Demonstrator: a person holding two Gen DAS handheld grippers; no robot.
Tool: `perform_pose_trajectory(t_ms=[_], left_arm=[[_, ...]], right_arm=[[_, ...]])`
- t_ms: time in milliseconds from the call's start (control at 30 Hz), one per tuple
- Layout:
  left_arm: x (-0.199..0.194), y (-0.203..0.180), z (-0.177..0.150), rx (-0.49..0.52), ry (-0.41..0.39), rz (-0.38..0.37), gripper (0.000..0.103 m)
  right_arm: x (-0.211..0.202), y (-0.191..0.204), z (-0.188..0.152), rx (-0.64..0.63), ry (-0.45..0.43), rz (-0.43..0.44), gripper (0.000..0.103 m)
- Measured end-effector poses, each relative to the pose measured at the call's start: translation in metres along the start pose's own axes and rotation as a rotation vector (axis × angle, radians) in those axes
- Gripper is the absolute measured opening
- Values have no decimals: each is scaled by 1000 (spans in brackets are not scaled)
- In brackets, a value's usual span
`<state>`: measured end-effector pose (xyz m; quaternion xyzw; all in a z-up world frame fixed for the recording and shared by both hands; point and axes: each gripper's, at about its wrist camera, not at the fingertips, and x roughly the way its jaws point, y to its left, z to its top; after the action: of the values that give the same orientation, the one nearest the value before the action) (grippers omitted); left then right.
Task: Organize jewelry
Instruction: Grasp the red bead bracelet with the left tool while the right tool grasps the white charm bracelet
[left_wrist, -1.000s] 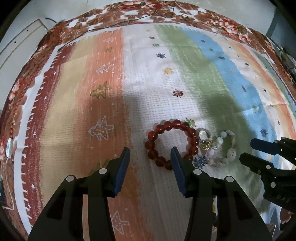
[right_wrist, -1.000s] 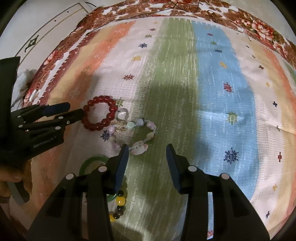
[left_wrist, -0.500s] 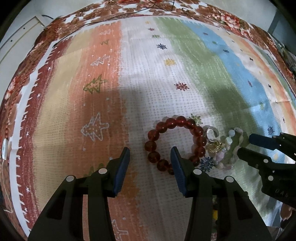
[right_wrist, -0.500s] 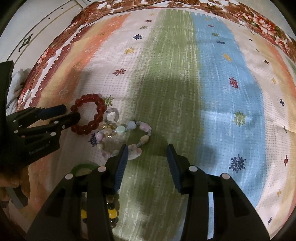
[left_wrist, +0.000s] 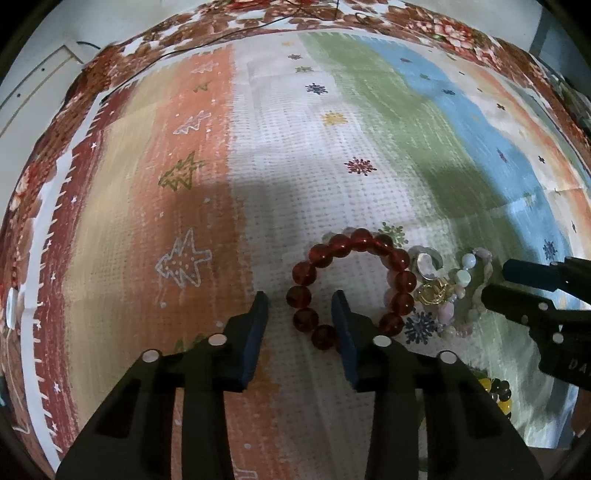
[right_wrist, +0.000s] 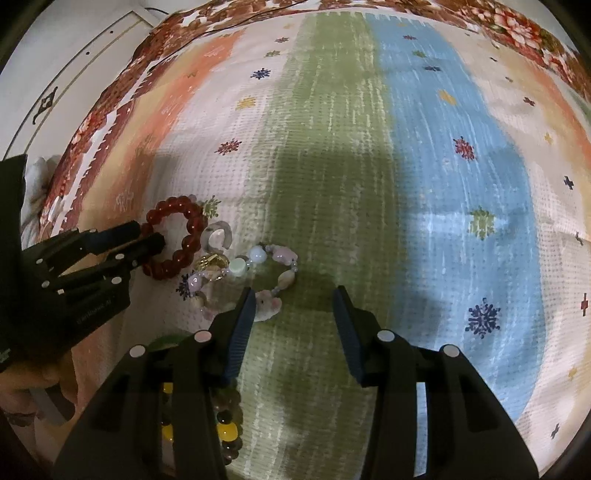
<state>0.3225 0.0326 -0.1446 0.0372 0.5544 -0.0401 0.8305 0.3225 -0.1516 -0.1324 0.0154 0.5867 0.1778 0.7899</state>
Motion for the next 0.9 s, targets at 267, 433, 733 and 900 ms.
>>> perform_pose_trajectory(t_ms=[267,433,733,900], left_arm=[[0,-3,-1,17,1,1,14],[0,-3,-1,20,1,4,13],[0,-5,-3,33,-4,17,13],[0,-4,-2,29,1,4,13]], right_arm=[[-1,-6,0,35,1,11,34],[-2,-12,2,89,3,44,35],[0,-18,10,143,10,89,42],[2,-9,9,72,18,30,37]])
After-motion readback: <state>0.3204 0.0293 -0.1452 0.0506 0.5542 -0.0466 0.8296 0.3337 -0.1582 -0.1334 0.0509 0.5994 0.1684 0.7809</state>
